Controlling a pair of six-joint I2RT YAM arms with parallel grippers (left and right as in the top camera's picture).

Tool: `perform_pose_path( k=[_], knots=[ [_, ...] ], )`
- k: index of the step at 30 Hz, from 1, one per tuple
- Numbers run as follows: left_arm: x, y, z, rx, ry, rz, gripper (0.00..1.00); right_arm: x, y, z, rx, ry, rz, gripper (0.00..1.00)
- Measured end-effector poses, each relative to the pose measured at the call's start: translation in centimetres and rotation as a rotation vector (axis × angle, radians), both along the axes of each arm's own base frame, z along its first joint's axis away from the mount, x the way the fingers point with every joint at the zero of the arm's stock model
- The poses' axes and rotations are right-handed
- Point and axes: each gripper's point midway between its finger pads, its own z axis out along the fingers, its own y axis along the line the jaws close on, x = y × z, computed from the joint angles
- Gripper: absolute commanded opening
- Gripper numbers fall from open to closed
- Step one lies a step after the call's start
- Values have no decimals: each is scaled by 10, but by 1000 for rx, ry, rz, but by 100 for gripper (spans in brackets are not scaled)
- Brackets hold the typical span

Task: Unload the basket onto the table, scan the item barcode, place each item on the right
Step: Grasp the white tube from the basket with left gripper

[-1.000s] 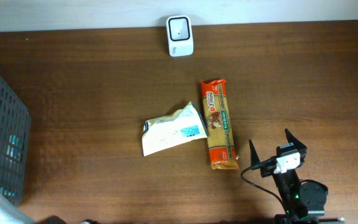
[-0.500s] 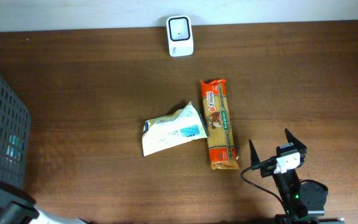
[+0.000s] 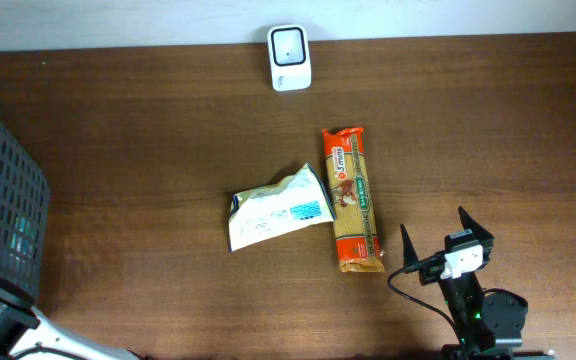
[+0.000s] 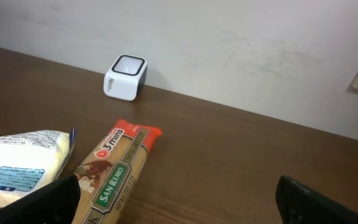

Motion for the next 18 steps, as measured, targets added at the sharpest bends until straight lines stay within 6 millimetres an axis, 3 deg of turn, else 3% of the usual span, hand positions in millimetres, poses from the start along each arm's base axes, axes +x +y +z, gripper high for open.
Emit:
perform_pose_path(
  k=[6, 11, 13, 14, 16, 18],
  knots=[
    [5, 9, 1, 44, -21, -5, 58, 0, 0, 0, 0, 0, 0, 99],
    [9, 15, -6, 68, -34, -10, 75, 0, 0, 0, 0, 0, 0, 99],
    [11, 18, -14, 71, -33, -8, 73, 0, 0, 0, -1, 0, 0, 99],
    [11, 20, -17, 73, -29, -8, 63, 0, 0, 0, 0, 0, 0, 99],
    [14, 23, -17, 88, -42, -9, 28, 0, 0, 0, -1, 0, 0, 99],
    [15, 24, -18, 90, -38, -16, 11, 0, 0, 0, 0, 0, 0, 99]
  ],
)
